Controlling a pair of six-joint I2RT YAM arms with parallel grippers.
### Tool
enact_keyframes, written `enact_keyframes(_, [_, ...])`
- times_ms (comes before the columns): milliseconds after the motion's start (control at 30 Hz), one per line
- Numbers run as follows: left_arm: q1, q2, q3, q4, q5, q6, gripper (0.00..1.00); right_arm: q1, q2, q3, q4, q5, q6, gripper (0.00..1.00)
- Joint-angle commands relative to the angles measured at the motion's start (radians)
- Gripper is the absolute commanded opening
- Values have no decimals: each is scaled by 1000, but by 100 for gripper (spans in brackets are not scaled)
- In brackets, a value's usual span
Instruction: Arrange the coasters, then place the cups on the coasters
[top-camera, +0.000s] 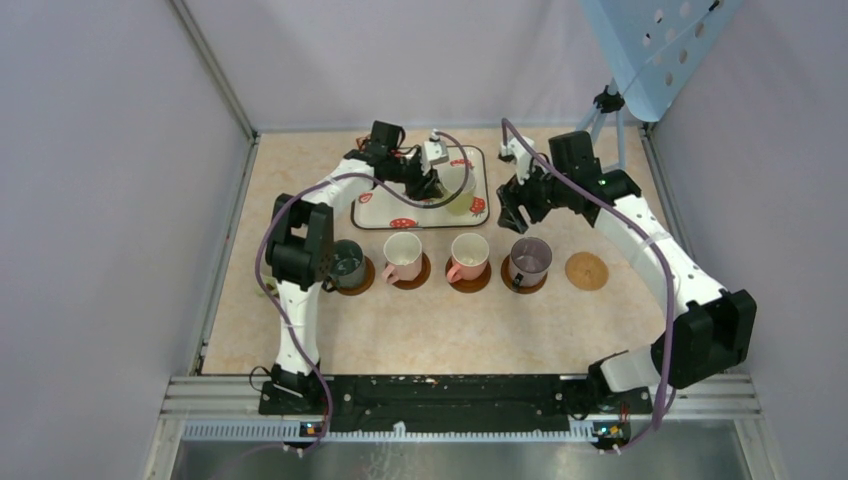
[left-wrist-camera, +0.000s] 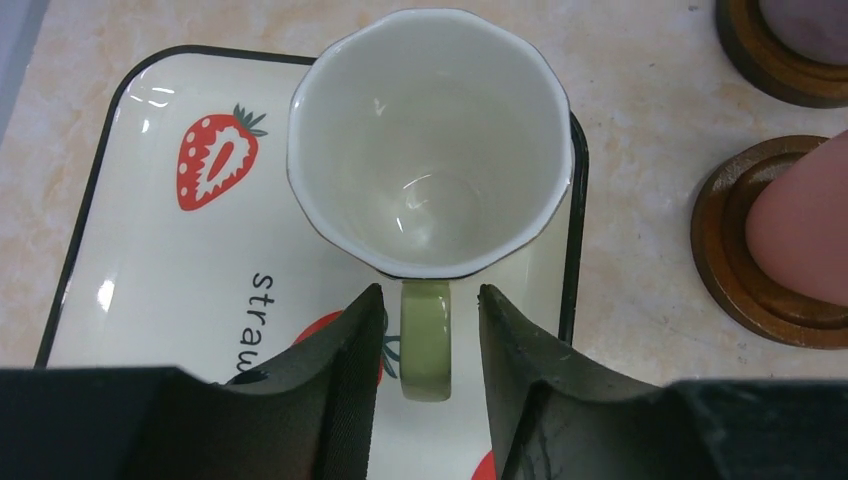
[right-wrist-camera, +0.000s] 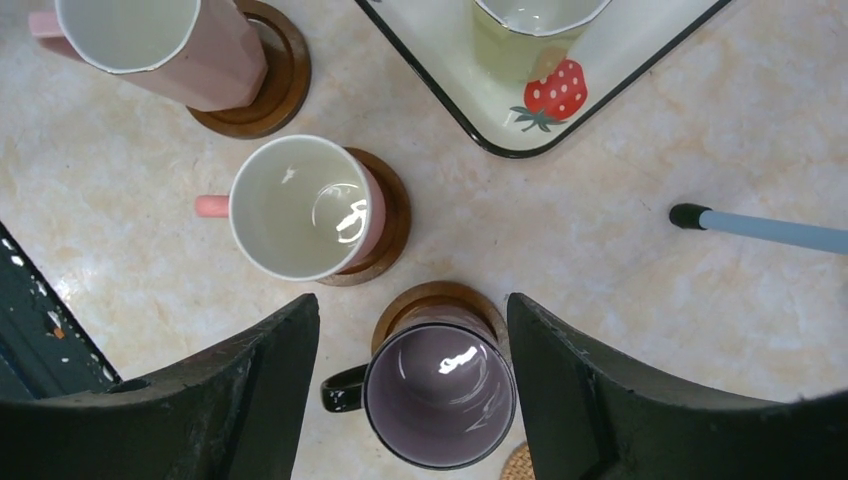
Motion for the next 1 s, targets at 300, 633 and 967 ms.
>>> enact_keyframes(300, [123,-169,12,64,175,-260,99,-6,209,346,-26,-42,-221,68])
enact_keyframes(633, [328,-290,-13,63,98,-570,99,141,649,938,-381,85,-510,67])
enact_keyframes(967, [444,-418,-160,101,74,-652,99,273,860,1101,-347,249,-583,67])
